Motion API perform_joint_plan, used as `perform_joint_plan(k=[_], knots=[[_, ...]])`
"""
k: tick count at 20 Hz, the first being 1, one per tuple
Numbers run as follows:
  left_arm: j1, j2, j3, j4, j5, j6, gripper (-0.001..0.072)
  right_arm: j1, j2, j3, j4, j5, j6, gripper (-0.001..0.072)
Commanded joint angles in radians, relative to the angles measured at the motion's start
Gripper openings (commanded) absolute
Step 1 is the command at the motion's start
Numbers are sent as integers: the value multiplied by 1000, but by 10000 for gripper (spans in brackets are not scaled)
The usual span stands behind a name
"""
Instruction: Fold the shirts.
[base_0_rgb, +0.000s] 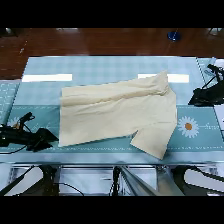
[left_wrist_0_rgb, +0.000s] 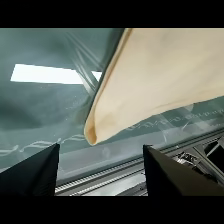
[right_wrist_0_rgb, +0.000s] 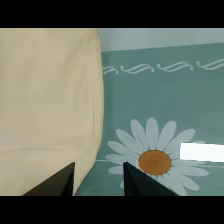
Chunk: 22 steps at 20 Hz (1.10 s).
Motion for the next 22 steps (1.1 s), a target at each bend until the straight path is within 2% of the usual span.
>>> perform_joint_plan(k=[1,6,11,14,15,17,18,19,22], knots=[[3,12,-39,-3,2,2,623,-6,16,-29,50,-34,-26,403],[-8,8,-24,-19,63,-2,623,-6,16,-29,50,-62,-28,397],[-145,-4,-20,-18,96,5,615,-6,16,-29,47,-60,-31,394],[-219,-71,-19,-50,142,-33,613,-6,16,-29,47,-48,-31,394],[-236,-98,-19,-69,155,-34,571,-6,16,-29,47,-43,-31,394],[-257,-147,-19,-82,200,-33,153,-6,16,-29,47,-32,-31,394],[-258,-161,-19,-82,216,-33,84,-6,16,-29,47,-28,-31,394],[-257,-167,-19,-81,224,-32,53,-6,16,-29,47,-26,-31,394],[-254,-164,-18,-74,216,-15,31,-6,16,-29,35,-4,-31,394]])
